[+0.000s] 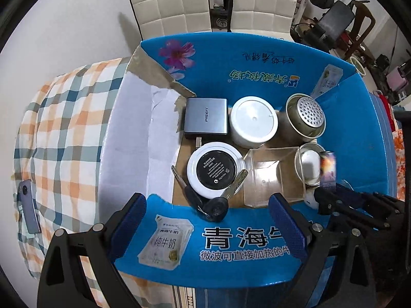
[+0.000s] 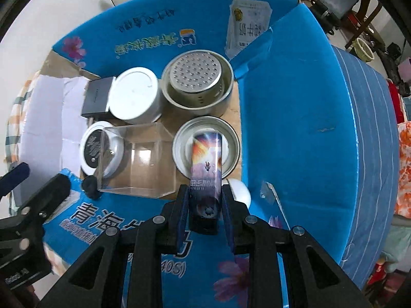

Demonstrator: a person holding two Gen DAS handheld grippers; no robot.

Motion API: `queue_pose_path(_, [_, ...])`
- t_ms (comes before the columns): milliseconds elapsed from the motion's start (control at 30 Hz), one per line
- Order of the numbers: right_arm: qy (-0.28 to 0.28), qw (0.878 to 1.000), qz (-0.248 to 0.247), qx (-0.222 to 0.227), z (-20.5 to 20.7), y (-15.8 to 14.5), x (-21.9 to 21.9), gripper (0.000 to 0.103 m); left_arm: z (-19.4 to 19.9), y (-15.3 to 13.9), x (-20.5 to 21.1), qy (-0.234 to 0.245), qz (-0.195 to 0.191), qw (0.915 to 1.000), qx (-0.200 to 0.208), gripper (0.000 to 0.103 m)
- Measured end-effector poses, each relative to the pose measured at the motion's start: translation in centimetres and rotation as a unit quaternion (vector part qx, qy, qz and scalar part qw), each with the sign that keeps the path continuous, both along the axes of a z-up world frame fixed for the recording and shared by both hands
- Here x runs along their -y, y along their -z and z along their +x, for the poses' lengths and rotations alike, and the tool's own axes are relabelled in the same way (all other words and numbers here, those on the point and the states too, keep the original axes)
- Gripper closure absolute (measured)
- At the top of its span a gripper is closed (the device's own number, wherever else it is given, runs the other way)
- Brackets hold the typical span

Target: Organize rigid objects

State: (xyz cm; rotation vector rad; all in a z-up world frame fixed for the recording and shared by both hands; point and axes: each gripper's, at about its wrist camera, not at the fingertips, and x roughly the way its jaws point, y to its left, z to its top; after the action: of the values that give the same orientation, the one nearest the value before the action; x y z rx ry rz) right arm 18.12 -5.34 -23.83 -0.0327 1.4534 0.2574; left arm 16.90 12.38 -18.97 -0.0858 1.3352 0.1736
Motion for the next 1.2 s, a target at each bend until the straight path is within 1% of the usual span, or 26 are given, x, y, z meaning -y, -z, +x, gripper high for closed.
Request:
queue_pose_path(333, [0.010,1.000,-0.020,0.001,0.9,1.2,-0.6,0.076,0.5,0.1,-0.2,0.007,0.001,1.0000,0.001,0.005])
queue_pose_path(433, [0.022,0.999,-0.033,0.001,1.3,1.1,-0.2,0.071,0.5,0.1,-0.3,0.003,-0.001,1.0000,0.001,0.005])
queue_pose_path(500, [0.030,0.999,-0.031,0.006,1.4,0.6,0.2,0.061,0.4,0.1,-0.6,0.000,-0.001,1.0000,0.000,0.005])
queue_pose_path(533, [0.031,0.999,-0.033,0.009,1.5,0.4,0.3,0.058,0.4,0.0,-0.8,-0.002,-0.001,1.0000,0.001,0.005])
queue_pose_path(567, [0.032,0.999,-0.035,0.012,1.4,0.0,0.4,0.051,0.3,-0.1,-0.9,-0.004,-0.002,1.0000,0.002,0.005])
queue_pose_path(600, [0.033,0.999,-0.034,0.015,1.3,-0.4,0.5,0.041,0.3,-0.4,-1.0,-0.004,-0.002,1.0000,0.003,0.005])
queue_pose_path(633, [0.033,0.999,-0.032,0.020,1.1,-1.0,0.6,0.036,0.2,-0.6,-1.1,-0.005,-0.001,1.0000,0.005,0.005])
queue_pose_path(667, [0.033,0.999,-0.032,0.024,1.0,-1.2,0.4,0.026,0.1,-1.0,-1.1,-0.005,0.000,1.0000,0.006,0.005])
queue_pose_path(700, [0.034,0.999,-0.032,0.029,0.8,-1.8,0.6,0.021,0.0,-1.3,-1.2,-0.004,0.001,1.0000,0.008,0.005])
queue_pose_path(767, [0.033,0.998,-0.028,0.039,0.3,-3.4,1.0,0.021,-0.3,-2.6,-1.2,-0.004,0.005,0.9999,0.016,0.005])
queue_pose_path(867, [0.035,0.998,-0.022,0.053,-1.1,-6.4,1.5,0.014,-1.1,-5.0,-0.9,-0.002,0.006,0.9995,0.030,0.005])
queue_pose_path(900, [0.036,0.998,-0.017,0.058,-1.5,-7.4,1.8,0.013,-1.3,-5.5,-0.9,-0.001,0.006,0.9994,0.033,0.005])
queue_pose_path(1033, [0.040,0.995,-0.001,0.087,-4.4,-13.0,2.9,0.013,-3.0,-9.5,-0.2,0.002,-0.001,0.9987,0.052,0.005])
queue_pose_path(1133, [0.043,0.993,0.015,0.106,-6.5,-16.6,4.1,0.012,-4.6,-13.0,0.5,0.007,-0.008,0.9970,0.076,0.005])
queue_pose_path(1200, [0.040,0.992,0.020,0.121,-8.0,-19.2,4.5,0.012,-5.3,-14.8,0.8,0.007,-0.009,0.9959,0.090,0.005])
